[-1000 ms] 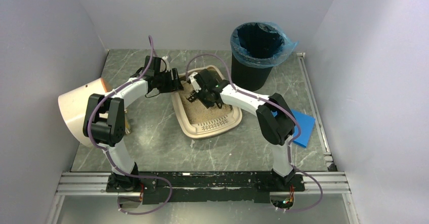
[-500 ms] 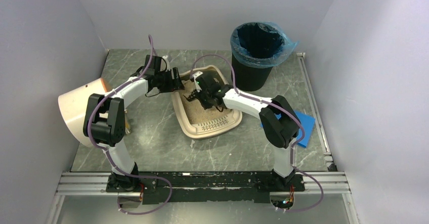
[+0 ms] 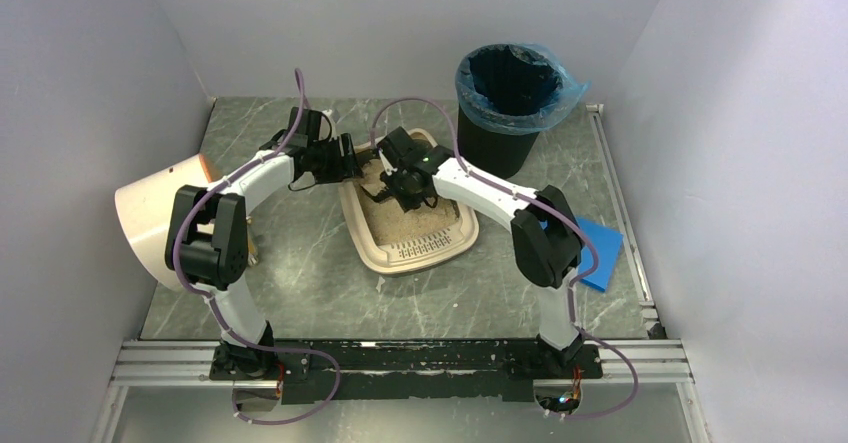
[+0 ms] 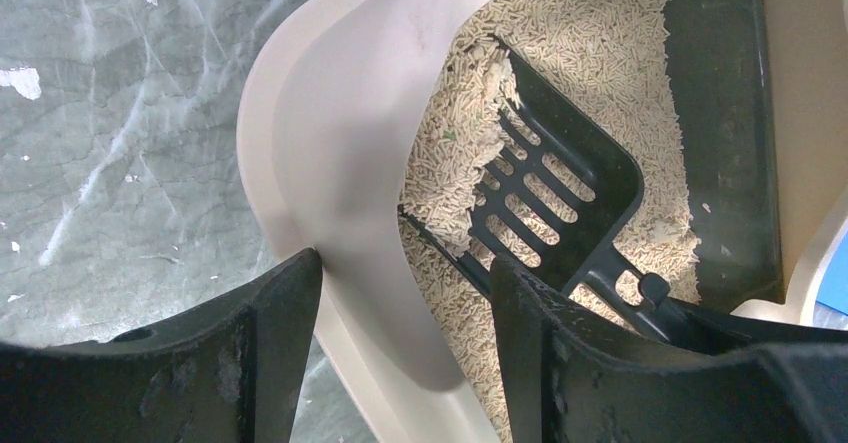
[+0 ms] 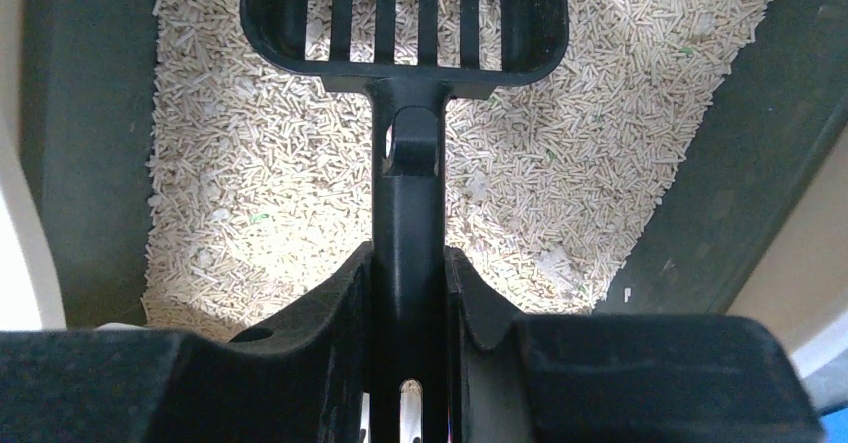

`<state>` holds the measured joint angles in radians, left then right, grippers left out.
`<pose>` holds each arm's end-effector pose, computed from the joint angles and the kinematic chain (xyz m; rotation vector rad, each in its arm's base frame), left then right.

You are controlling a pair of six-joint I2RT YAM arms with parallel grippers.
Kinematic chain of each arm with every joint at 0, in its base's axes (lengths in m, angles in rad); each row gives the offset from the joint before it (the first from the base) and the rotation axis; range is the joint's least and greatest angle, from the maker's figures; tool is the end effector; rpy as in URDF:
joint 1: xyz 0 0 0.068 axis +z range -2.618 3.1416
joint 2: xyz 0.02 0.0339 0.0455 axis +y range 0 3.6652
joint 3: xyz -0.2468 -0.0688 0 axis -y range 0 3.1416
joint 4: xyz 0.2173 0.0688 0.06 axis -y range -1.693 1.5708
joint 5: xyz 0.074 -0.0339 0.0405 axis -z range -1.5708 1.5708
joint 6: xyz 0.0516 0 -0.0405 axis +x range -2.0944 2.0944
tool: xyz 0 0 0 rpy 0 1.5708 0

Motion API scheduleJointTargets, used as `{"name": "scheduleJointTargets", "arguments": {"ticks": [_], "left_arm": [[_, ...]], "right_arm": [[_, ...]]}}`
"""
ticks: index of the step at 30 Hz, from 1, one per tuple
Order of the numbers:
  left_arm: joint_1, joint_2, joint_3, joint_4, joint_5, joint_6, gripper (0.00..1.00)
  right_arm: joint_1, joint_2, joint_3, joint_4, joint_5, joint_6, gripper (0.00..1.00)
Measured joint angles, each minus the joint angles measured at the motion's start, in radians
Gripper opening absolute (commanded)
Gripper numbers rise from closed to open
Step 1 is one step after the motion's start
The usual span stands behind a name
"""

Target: Clean the litter box

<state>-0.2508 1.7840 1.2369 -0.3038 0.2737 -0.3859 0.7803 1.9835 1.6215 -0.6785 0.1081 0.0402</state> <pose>0.3555 -0.1055 0.1999 -0.0390 2.4747 -0.6144 0.2931 0.2822 0.2106 -0.9079 2.4465 0.1531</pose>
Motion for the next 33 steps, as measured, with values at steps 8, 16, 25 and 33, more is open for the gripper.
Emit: {"name": "scheduleJointTargets", "arguments": {"ticks": [8, 16, 25, 33], "left_arm": [[0.000, 0.000, 0.000, 0.002, 0.003, -0.001, 0.66], [0.000, 0.000, 0.000, 0.005, 0.003, 0.000, 0.65], [0.000, 0.000, 0.000, 0.006, 0.003, 0.000, 0.66], [0.000, 0.000, 0.000, 0.007, 0.003, -0.004, 0.66]], "right_arm": [[0.005, 0.064, 0.068, -0.023, 0.003, 0.000, 0.00], [0.025, 0.070, 0.002, 0.088, 0.047, 0.026, 0.00], [0.038, -0.026, -0.287, 0.383, 0.141, 0.092, 0.00], [0.037, -0.055, -0.329, 0.466, 0.172, 0.101, 0.00]]}}
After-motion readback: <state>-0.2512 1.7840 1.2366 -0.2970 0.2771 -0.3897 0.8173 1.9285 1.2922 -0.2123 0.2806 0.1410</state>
